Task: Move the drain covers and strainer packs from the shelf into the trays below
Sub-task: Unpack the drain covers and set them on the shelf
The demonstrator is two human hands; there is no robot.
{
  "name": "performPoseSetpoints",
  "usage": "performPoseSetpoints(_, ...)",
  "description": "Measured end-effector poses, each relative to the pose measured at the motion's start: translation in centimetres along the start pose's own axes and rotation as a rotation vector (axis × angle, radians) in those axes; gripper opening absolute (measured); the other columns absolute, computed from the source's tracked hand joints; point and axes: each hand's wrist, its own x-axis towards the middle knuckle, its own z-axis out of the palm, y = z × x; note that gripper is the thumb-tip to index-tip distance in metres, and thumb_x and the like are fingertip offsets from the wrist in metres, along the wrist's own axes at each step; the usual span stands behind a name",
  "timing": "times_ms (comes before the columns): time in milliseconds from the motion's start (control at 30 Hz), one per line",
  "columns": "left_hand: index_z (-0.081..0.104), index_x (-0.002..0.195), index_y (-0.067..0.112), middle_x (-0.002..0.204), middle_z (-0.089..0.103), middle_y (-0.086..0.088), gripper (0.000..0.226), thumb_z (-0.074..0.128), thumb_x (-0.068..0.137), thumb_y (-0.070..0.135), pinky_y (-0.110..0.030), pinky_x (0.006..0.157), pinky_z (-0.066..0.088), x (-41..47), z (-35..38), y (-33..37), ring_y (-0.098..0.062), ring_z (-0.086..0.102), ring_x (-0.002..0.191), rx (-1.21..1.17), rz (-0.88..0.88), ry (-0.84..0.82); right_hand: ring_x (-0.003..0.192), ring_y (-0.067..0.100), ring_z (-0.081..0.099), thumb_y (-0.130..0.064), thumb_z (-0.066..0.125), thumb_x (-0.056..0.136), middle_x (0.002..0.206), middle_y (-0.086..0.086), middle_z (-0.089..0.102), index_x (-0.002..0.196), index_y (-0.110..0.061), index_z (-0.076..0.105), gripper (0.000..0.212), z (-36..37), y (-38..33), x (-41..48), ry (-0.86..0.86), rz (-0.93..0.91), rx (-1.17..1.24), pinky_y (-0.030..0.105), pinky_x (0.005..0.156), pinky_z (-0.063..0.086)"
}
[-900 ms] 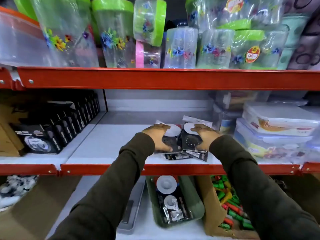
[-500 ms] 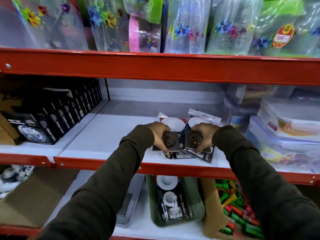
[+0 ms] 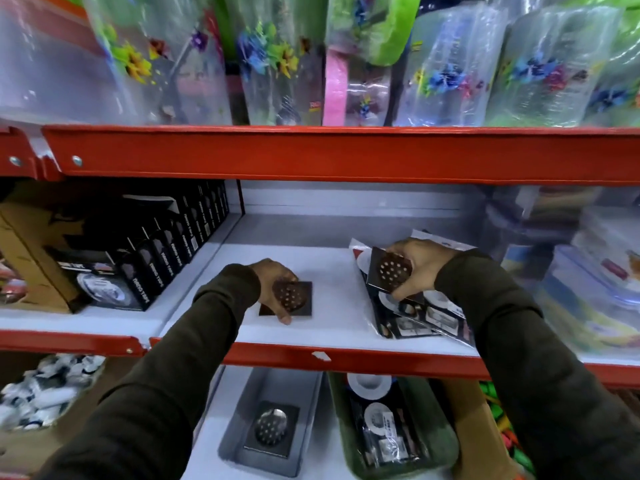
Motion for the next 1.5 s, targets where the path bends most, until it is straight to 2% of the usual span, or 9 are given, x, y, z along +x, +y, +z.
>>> performPoseSetpoints(100,0.047,0.143,0.025,0.146,0.051,0.003,0.098,0.089,0.058,0.047,-0.031,0.114,0.032,0.1,0.6,-1.5,-0.020,0.044,0.137,-0.061,0.040,0.009,0.106,0.019,0.059,-0.041,0.086,0.051,0.114,-0.006,0.063,0.118,-0.029,0.059,0.073,0.4,-1.2,0.3,0.002,0.020,0.010,0.042,0.099,0.050)
performPoseSetpoints(233,0.035,0.149,0.035,0.157,0.037,0.008,0.111,0.085,0.053,0.062,-0.034,0.122,0.025,0.0,1.1,-3.5,-0.018,0.033,0.146,-0.135,0.103,0.064,0.107,0.020,0.060,-0.059,0.079,0.038,0.116,-0.006,0.063,0.121,-0.032,0.056,0.090,1.2,-3.0,1.4,-0.014,0.034,-0.044,0.039,0.097,0.051)
performPoseSetpoints(367,0.033,0.149,0.037,0.161,0.031,0.007,0.080,0.043,0.080,0.077,-0.034,0.123,0.020,-1.7,0.7,-5.8,-0.016,0.027,0.149,-0.368,0.108,0.421,0.106,0.017,0.061,-0.056,0.080,0.043,0.113,-0.010,0.065,0.118,-0.034,0.057,0.082,2.2,-5.5,3.0,-0.021,0.011,-0.025,0.039,0.096,0.051)
performPoseSetpoints(467,0.032,0.151,0.028,0.160,0.033,-0.002,0.073,0.022,0.092,0.069,-0.045,0.126,0.015,-2.1,0.9,-7.3,-0.020,0.025,0.151,-0.233,0.047,0.743,0.114,0.019,0.059,-0.047,0.084,0.052,0.122,-0.006,0.062,0.126,-0.028,0.055,0.083,3.6,-9.0,4.4,-0.056,-0.036,-0.036,0.037,0.101,0.048)
performPoseSetpoints(533,0.031,0.152,0.021,0.160,0.033,-0.005,0.076,0.014,0.093,0.067,-0.047,0.126,0.012,-2.0,1.4,-8.0,-0.022,0.024,0.151,-0.166,-0.001,0.815,0.118,0.021,0.057,-0.042,0.086,0.056,0.129,-0.003,0.060,0.132,-0.025,0.053,0.084,5.1,-11.4,5.8,-0.098,-0.071,-0.046,0.036,0.104,0.045)
performPoseSetpoints(1067,0.016,0.156,0.014,0.166,0.016,-0.004,0.071,0.020,0.099,0.056,-0.040,0.127,-0.002,-3.0,4.2,-9.3,-0.018,0.002,0.155,-0.142,-0.041,0.715,0.141,0.022,0.037,-0.037,0.078,0.073,0.156,-0.001,0.035,0.149,-0.025,0.033,0.090,9.8,-15.2,7.8,-0.228,-0.046,-0.001,0.039,0.116,0.033)
performPoseSetpoints(1233,0.018,0.156,0.015,0.166,0.017,-0.002,0.067,0.023,0.100,0.052,-0.041,0.127,-0.002,-3.3,4.4,-8.0,-0.018,0.002,0.155,-0.113,-0.022,0.737,0.147,0.020,0.025,-0.046,0.062,0.083,0.159,-0.001,0.028,0.147,-0.033,0.033,0.072,10.1,-13.7,6.0,0.044,-0.081,0.016,0.047,0.123,0.008)
performPoseSetpoints(1367,0.019,0.156,0.017,0.165,0.018,-0.002,0.064,0.026,0.101,0.049,-0.041,0.127,0.000,-3.0,4.4,-4.9,-0.019,0.003,0.155,-0.078,0.014,0.750,0.144,0.021,0.033,-0.033,0.048,0.093,0.154,0.000,0.038,0.145,-0.029,0.037,0.053,9.2,-11.4,3.8,0.267,-0.078,-0.020,0.047,0.123,0.009)
performPoseSetpoints(1500,0.021,0.155,0.018,0.165,0.019,-0.001,0.063,0.028,0.101,0.048,-0.041,0.126,-0.002,-2.4,4.4,-0.2,-0.020,0.005,0.155,-0.064,0.071,0.744,0.143,0.022,0.034,-0.024,0.046,0.093,0.153,0.001,0.040,0.144,-0.028,0.039,0.051,8.1,-8.4,1.5,0.320,-0.018,-0.035,0.047,0.122,0.011)
